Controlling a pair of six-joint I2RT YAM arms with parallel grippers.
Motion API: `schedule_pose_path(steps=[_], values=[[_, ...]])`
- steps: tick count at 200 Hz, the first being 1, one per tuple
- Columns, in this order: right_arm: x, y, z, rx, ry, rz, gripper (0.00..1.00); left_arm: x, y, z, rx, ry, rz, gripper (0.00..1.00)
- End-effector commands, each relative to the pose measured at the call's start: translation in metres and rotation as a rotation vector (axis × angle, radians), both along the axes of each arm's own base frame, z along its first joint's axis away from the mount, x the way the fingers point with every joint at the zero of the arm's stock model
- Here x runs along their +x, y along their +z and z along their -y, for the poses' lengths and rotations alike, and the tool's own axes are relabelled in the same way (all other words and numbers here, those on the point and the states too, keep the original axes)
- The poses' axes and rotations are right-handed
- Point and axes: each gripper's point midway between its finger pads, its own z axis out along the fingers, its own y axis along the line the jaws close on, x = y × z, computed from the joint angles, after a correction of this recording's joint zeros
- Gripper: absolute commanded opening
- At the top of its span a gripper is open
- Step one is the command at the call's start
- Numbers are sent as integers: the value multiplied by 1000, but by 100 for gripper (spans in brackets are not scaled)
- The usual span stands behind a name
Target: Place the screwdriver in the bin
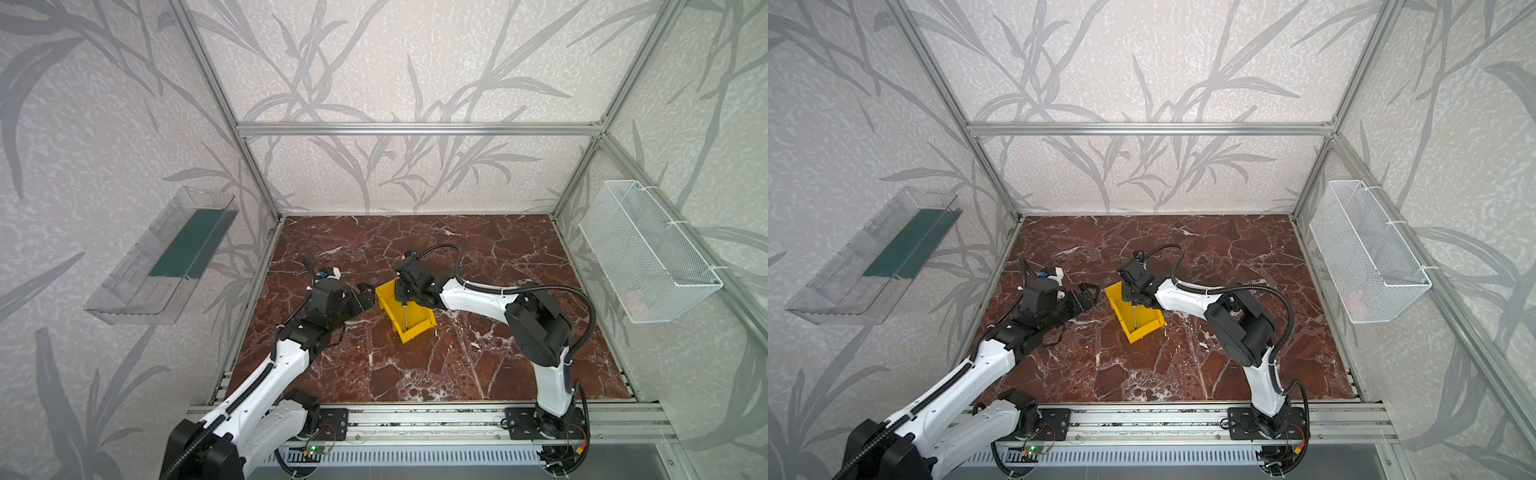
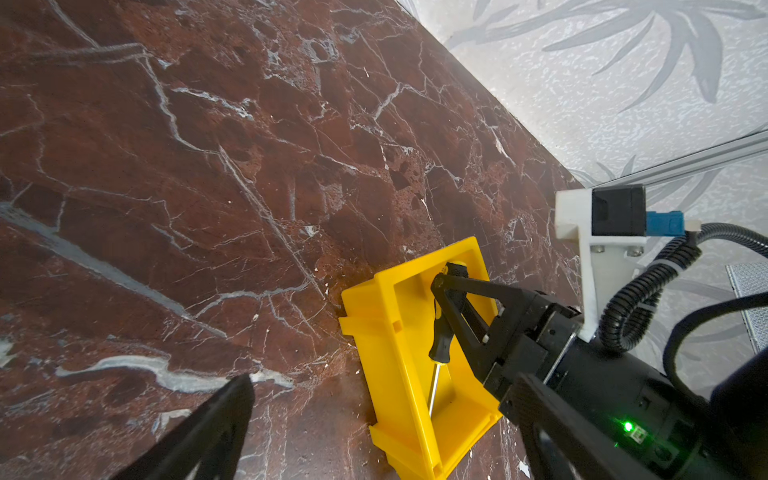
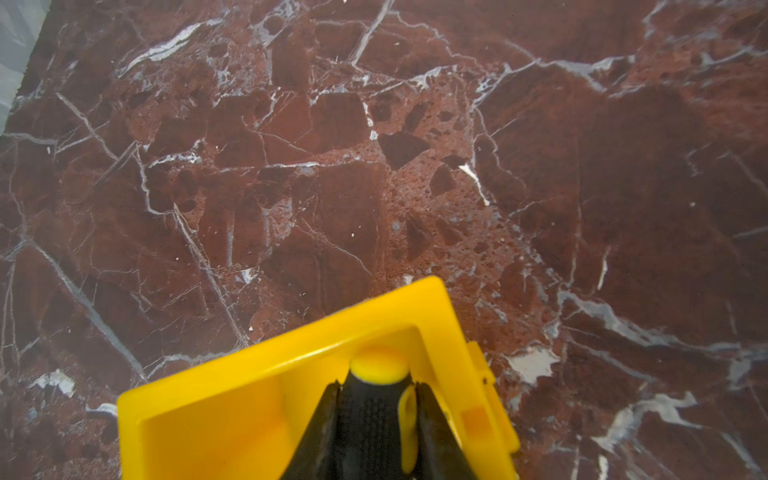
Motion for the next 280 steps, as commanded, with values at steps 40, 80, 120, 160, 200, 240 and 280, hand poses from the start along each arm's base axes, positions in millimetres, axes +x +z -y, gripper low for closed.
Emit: schedule_pose_path(steps=[40,80,120,160,200,240,280], values=[[1,4,3,-11,-149,44,23,2,6,0,-13,11,-12,99],[2,14,7,-26,-158,59,31,2,4,-3,-16,34,-11,99],[1,33,12,-21,-160,86,39,7,7,-2,-4,28,-5,99],[0,72,13,9,-113,157,53,13,16,-9,52,40,32,99],[0,127,35,-42,-32,380,91,26,30,-25,172,75,116,99],[8,146,110,-193,-97,481,99,45,42,-41,289,122,214,99],[14,114,238,-282,-341,411,99,50,46,-84,506,277,234,99]])
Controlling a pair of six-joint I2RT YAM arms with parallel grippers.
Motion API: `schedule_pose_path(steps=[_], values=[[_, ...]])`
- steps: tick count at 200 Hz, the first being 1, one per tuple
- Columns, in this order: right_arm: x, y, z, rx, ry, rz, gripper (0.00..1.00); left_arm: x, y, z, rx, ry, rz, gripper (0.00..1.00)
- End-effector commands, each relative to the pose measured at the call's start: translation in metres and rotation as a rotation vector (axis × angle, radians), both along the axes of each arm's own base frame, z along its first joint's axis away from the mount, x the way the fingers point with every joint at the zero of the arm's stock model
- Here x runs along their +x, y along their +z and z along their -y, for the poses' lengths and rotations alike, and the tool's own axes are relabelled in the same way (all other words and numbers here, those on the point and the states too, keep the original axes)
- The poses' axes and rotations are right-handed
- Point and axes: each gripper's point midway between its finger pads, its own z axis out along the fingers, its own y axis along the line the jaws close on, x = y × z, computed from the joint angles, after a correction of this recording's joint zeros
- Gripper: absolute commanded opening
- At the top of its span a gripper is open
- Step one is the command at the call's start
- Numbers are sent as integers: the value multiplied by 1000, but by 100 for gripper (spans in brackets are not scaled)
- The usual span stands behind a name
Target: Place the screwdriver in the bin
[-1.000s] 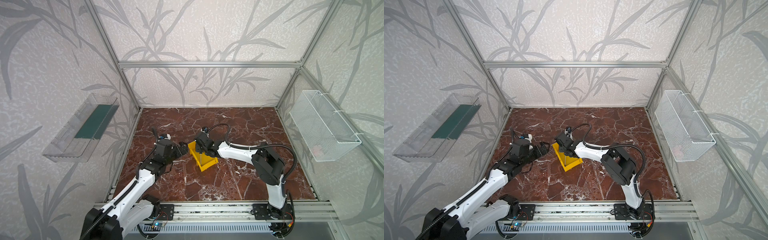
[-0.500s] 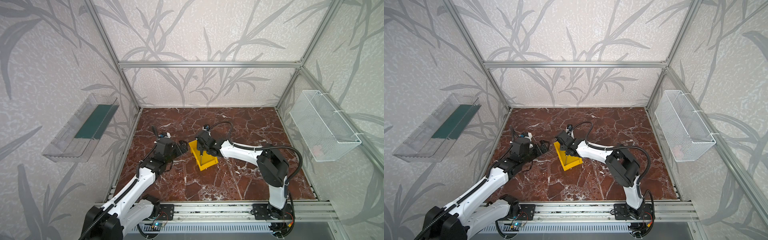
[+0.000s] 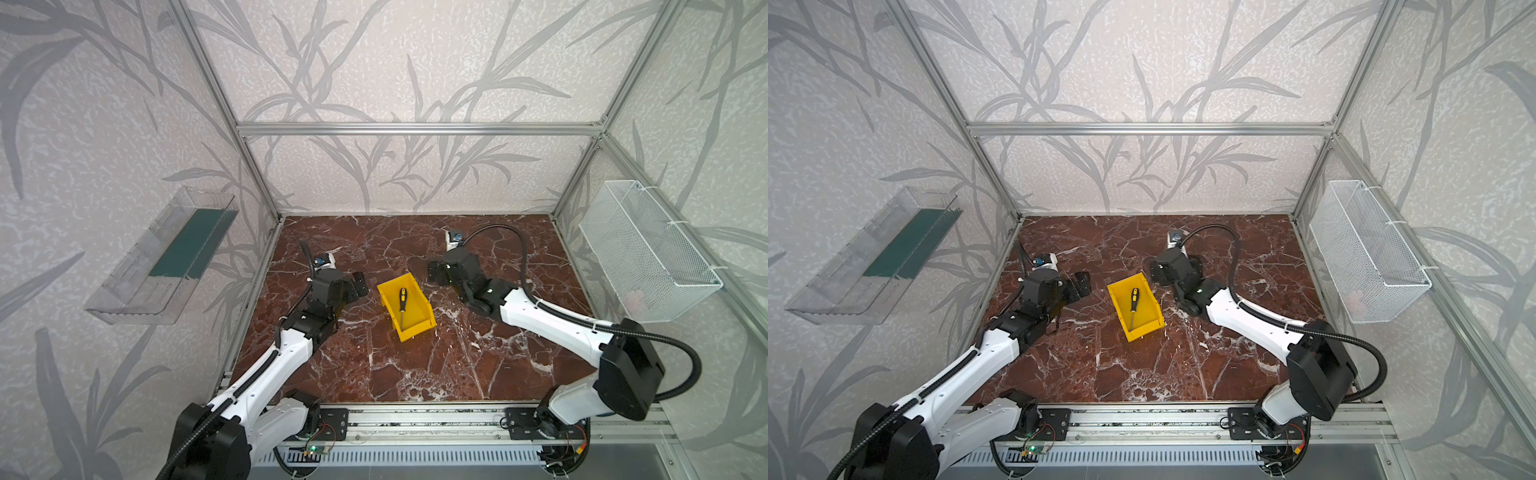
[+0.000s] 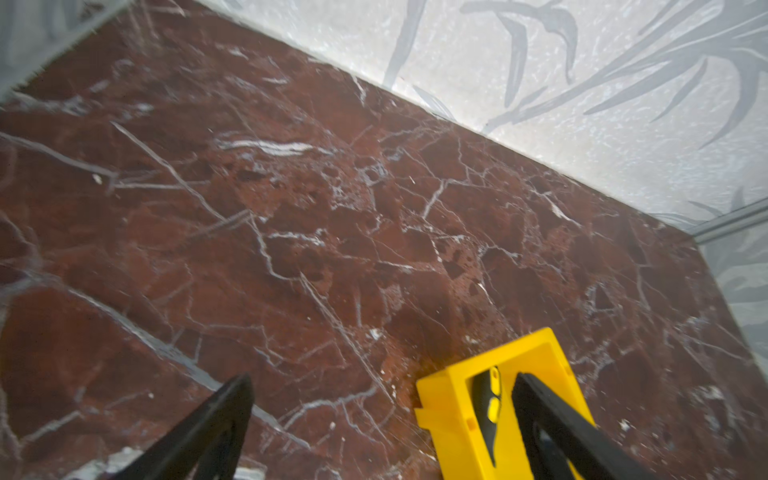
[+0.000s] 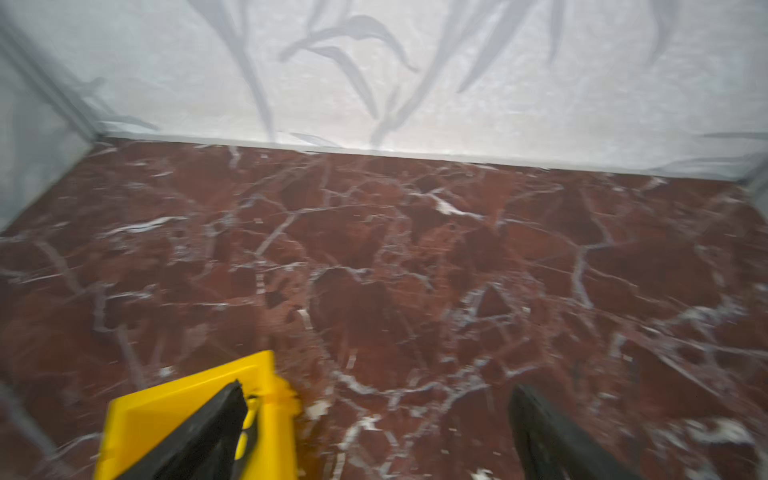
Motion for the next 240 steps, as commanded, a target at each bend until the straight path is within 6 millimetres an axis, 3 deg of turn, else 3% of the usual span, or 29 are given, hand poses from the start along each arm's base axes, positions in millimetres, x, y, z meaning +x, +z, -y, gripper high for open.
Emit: schedule_pose_path(steps=[1,26,61,123,150,164,197,240], values=[[-2,-17,71,-75,-158,-14,99,9,23,-37,160,146,85,99],[-16,-33,139,-210,-335,22,99,3,17,-64,276,237,82,99],[-36,-40,194,-351,-514,61,99,-14,3,-101,357,389,27,99],[-42,-54,210,-501,-561,16,99,-37,-14,-154,460,617,-43,99],[-47,-68,210,-450,-558,60,99,-25,-12,-162,595,605,-24,99],[-46,-70,209,-422,-545,90,99,-27,-16,-175,610,679,-45,99],[-38,-66,203,-385,-491,167,99,-13,-52,-178,483,599,-77,99],[-33,-63,195,-371,-444,220,99,10,-65,-178,458,566,-102,99]])
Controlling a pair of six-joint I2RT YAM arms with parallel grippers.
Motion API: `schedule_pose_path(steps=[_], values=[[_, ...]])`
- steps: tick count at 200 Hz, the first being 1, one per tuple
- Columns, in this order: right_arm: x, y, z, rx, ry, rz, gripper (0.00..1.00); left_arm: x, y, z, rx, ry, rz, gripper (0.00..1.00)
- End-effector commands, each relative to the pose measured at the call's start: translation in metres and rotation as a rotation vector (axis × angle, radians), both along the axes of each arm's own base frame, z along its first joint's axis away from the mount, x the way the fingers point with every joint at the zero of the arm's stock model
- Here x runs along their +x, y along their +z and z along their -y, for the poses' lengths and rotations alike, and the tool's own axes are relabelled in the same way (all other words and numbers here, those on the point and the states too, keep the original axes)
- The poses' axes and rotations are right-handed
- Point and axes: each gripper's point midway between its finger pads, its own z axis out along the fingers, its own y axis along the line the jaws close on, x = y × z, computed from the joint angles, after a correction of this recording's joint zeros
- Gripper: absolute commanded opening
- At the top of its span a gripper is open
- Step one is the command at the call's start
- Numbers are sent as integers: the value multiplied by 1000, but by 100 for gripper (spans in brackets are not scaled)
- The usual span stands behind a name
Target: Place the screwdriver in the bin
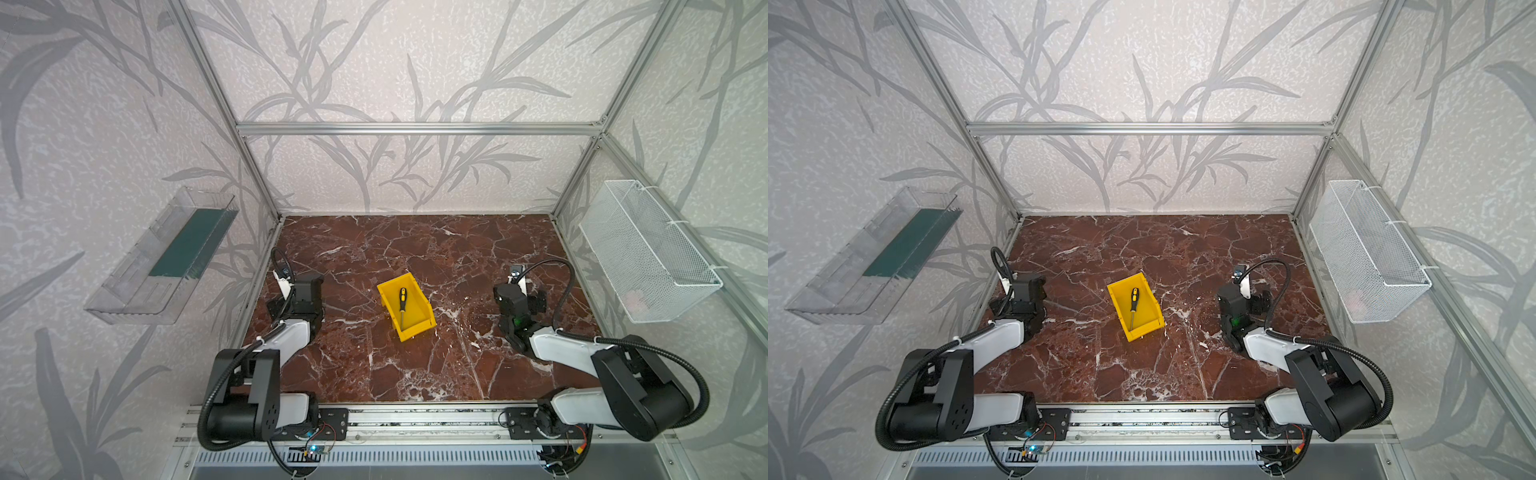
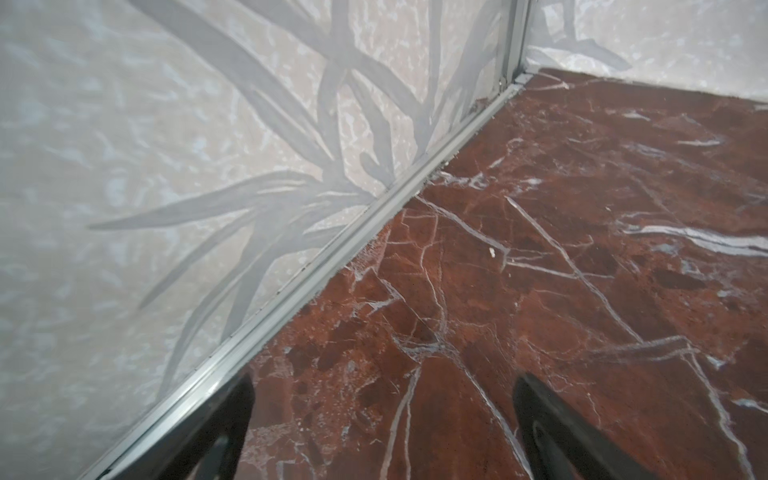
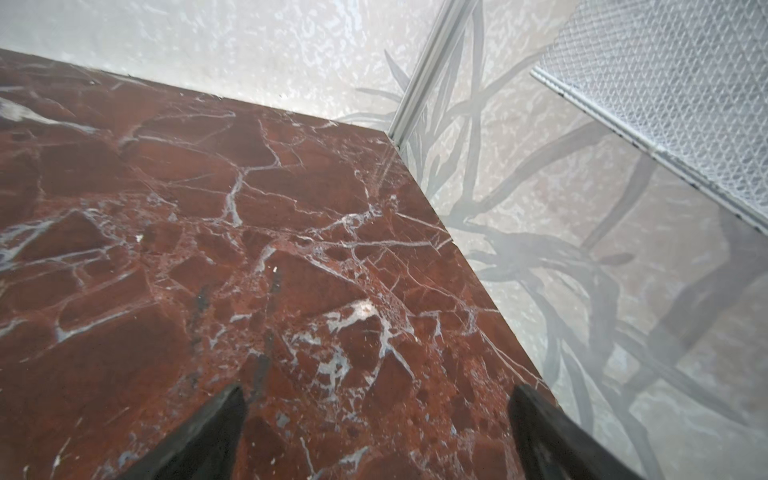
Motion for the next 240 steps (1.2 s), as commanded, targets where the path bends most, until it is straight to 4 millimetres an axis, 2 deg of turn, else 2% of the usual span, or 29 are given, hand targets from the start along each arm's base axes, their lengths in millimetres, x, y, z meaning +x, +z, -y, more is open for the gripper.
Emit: schedule_pose_path(steps=[1,28,55,65,82,101,112,135,147,165,203,214,240], values=[[5,18,-3,25,24,104,99,20,5,4,-33,-33,48,99],[2,19,-5,45,45,126,99,31,7,8,-16,-92,56,99],[4,20,-3,32,27,123,99,29,12,8,-8,-102,111,99],[4,20,-3,27,28,130,99,34,16,9,-5,-113,160,99],[5,21,-3,19,32,148,99,46,10,12,-6,-148,174,99],[5,17,-1,3,31,175,99,57,1,29,-38,-238,78,99],[6,15,1,-10,17,200,99,63,4,38,-13,-299,113,99],[7,16,-10,-60,60,246,100,58,5,42,-2,-321,167,99],[15,17,-18,-109,84,217,99,59,5,41,4,-317,164,99],[23,14,-31,-148,141,200,99,63,4,51,17,-364,150,99],[16,14,-32,-154,149,194,99,57,7,57,29,-398,205,99],[13,13,-31,-143,151,198,99,51,-3,63,17,-440,196,99],[6,12,-33,-112,190,208,99,46,4,60,57,-418,288,99]])
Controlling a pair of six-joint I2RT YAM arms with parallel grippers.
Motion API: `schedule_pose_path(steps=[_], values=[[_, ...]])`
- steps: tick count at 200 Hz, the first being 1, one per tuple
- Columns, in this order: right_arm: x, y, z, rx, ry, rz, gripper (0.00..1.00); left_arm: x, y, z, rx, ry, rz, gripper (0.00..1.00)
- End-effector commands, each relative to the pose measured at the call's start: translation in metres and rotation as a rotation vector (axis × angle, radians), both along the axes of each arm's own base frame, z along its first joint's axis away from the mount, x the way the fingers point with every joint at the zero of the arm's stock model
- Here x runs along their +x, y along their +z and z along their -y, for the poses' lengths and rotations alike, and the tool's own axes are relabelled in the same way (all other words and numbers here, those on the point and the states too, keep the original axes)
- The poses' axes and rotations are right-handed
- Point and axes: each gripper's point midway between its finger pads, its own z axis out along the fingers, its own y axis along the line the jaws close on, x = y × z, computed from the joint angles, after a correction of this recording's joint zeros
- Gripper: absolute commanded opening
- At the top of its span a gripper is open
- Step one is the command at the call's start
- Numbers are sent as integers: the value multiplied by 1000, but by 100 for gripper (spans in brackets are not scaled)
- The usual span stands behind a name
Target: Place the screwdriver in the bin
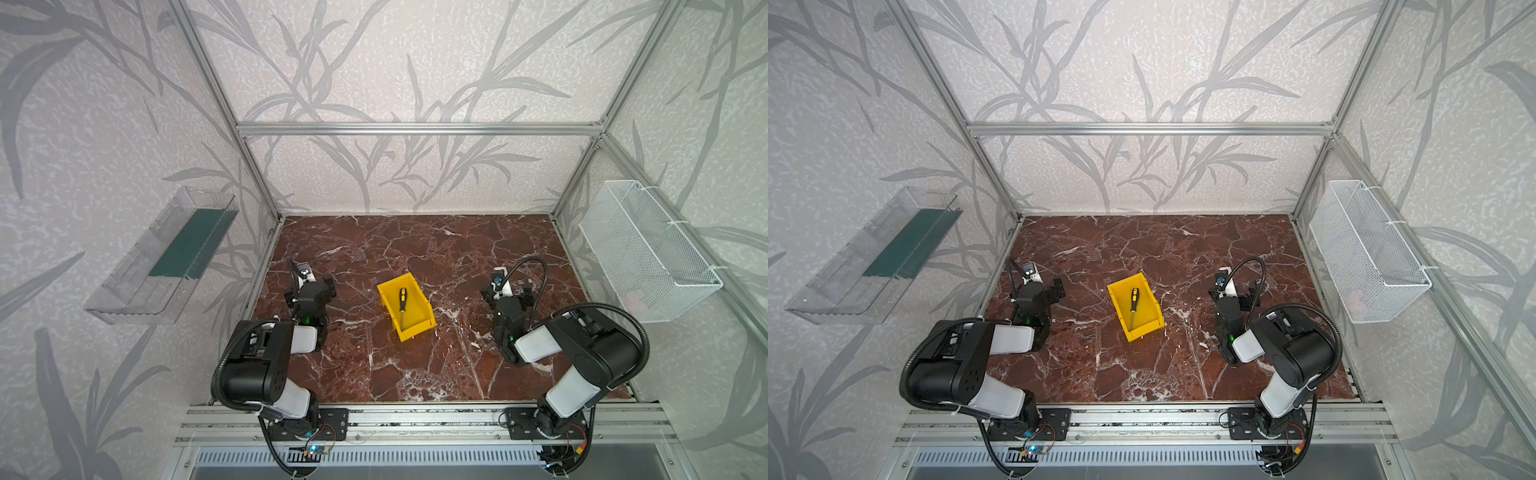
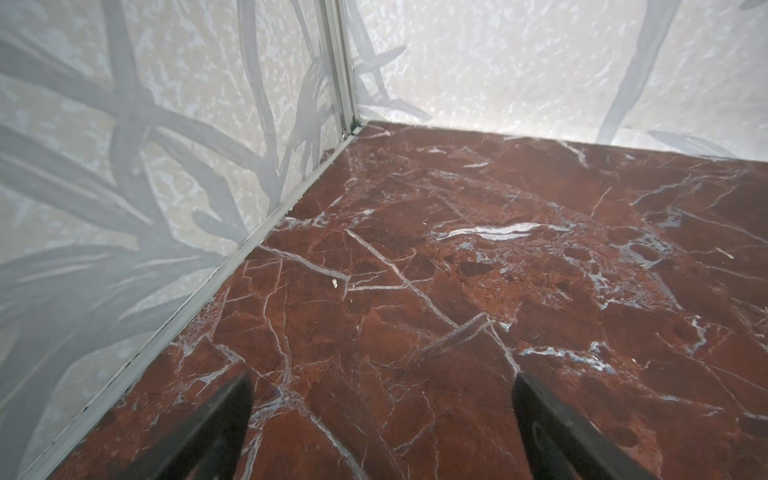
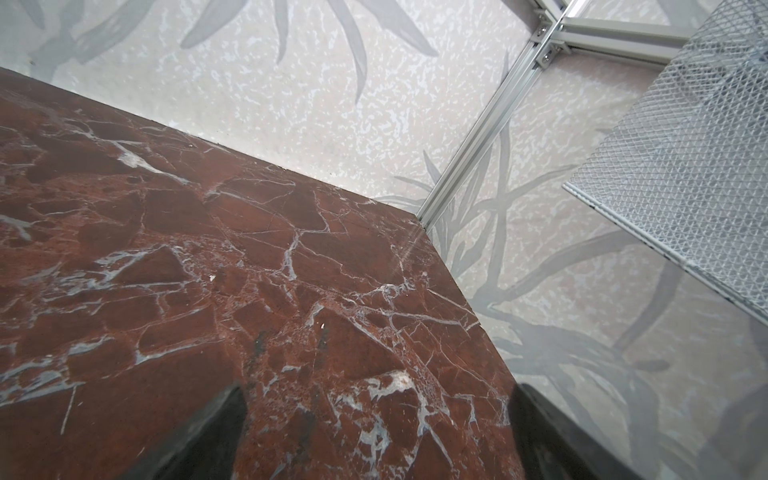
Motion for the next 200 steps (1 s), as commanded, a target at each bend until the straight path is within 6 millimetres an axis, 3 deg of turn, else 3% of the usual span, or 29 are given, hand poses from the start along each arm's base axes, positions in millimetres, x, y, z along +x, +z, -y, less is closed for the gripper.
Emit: schedule_pose_path(steps=[1,28,100,157,176,200], values=[[-7,13,-2,52,31,62,99,2,16,4,25,-26,107,99],[-7,12,-2,58,40,63,99,15,9,3,26,-21,27,99],[1,9,9,137,64,75,99,13,9,2,16,-10,26,99],[-13,1,56,390,50,123,99,14,10,3,20,-11,31,99],[-6,-4,62,451,63,89,99,14,10,3,19,-11,32,99],[11,-10,56,466,99,-1,99,14,10,3,19,-11,32,99]])
